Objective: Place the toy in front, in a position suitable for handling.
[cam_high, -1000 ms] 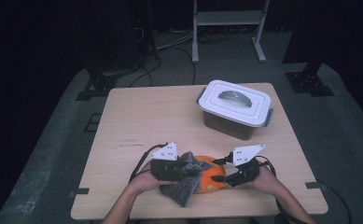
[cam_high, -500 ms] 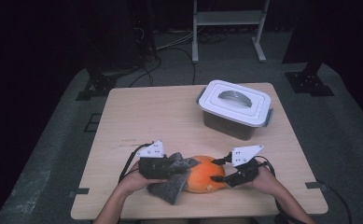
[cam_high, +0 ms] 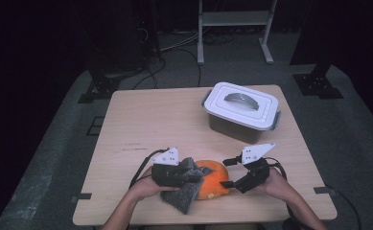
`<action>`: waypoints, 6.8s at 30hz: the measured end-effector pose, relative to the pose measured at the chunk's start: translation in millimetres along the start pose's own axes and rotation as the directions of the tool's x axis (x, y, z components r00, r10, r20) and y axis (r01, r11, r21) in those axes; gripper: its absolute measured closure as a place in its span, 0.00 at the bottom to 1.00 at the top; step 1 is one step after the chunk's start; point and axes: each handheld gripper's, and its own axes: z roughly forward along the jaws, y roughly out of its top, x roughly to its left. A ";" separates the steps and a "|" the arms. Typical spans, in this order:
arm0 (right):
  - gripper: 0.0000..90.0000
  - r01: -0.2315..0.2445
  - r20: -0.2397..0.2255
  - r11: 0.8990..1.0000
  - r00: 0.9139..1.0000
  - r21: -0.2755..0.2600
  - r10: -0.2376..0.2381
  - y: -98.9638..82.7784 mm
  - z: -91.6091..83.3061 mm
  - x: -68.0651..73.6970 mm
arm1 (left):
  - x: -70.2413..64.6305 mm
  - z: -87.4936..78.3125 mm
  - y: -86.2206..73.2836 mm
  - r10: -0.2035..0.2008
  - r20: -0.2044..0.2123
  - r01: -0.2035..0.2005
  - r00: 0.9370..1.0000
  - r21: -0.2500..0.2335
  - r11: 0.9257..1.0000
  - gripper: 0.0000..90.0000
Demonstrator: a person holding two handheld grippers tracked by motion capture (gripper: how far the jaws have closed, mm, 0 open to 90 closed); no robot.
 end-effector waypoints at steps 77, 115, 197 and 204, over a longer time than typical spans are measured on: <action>0.46 0.086 0.059 0.996 0.994 0.032 -0.088 0.8 33.7 7.6 | -9.9 25.6 44.8 0.191 -0.021 -0.184 0.981 0.191 0.964 0.82; 0.67 0.136 0.110 0.989 0.984 0.051 -0.141 10.4 24.1 12.1 | 9.6 -27.2 7.2 0.029 -0.139 -0.022 0.990 0.052 0.998 0.79; 0.26 0.098 0.037 0.995 0.994 0.007 -0.099 6.1 14.3 7.5 | 7.7 -10.4 -3.8 0.015 -0.026 -0.013 1.000 0.079 0.997 0.80; 0.42 0.076 0.050 0.997 0.996 0.021 -0.077 0.5 19.6 9.1 | 14.0 -10.9 8.5 0.003 -0.048 0.000 0.999 0.060 0.998 0.78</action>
